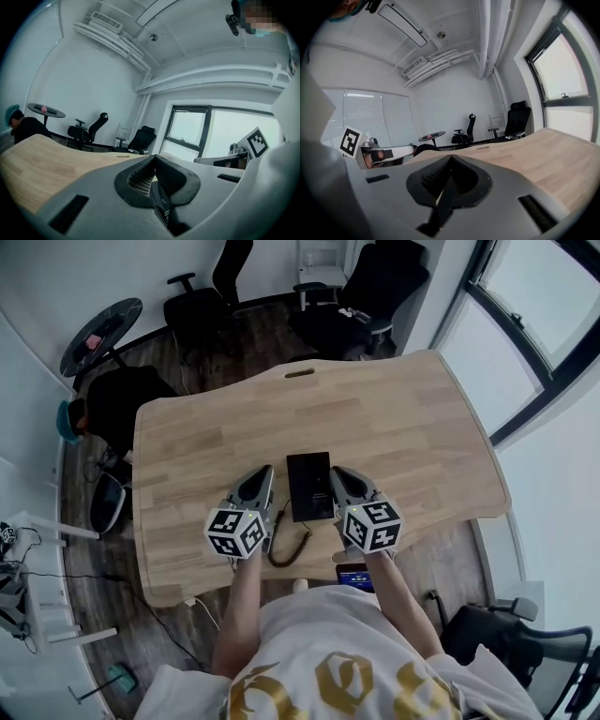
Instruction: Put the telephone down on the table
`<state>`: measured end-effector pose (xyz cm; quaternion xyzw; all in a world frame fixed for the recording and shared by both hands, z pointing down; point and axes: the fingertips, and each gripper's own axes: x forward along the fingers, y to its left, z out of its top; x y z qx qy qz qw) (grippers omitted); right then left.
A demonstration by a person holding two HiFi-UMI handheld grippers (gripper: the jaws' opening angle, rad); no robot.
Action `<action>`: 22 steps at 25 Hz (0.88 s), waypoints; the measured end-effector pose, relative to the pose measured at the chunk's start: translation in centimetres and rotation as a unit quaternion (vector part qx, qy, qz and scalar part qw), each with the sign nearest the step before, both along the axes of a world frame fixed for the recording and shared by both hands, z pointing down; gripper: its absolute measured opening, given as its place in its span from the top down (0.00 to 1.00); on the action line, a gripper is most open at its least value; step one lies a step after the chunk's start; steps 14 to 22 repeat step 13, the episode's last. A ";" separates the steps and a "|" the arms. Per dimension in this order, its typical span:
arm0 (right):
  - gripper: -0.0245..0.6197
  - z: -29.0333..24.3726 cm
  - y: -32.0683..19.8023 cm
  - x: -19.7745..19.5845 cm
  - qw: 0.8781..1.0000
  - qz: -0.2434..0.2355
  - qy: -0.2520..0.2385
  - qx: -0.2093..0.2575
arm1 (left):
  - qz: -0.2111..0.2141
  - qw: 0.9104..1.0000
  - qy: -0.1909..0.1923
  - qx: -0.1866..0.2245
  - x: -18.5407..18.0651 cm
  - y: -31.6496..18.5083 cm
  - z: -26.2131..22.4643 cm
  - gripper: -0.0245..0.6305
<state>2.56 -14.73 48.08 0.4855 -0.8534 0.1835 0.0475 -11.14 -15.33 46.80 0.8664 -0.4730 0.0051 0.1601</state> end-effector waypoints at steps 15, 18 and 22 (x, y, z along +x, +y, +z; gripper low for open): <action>0.94 -0.2 -1.1 0.0 0.999 -0.014 -0.035 -0.010 | 0.009 1.000 -0.005 0.004 1.5 -1.7 0.2 0.95; 0.94 -0.2 -1.1 0.0 0.999 -0.014 -0.035 -0.010 | 0.009 1.000 -0.005 0.004 1.5 -1.7 0.2 0.95; 0.94 -0.2 -1.1 0.0 0.999 -0.014 -0.035 -0.010 | 0.009 1.000 -0.005 0.004 1.5 -1.7 0.2 0.95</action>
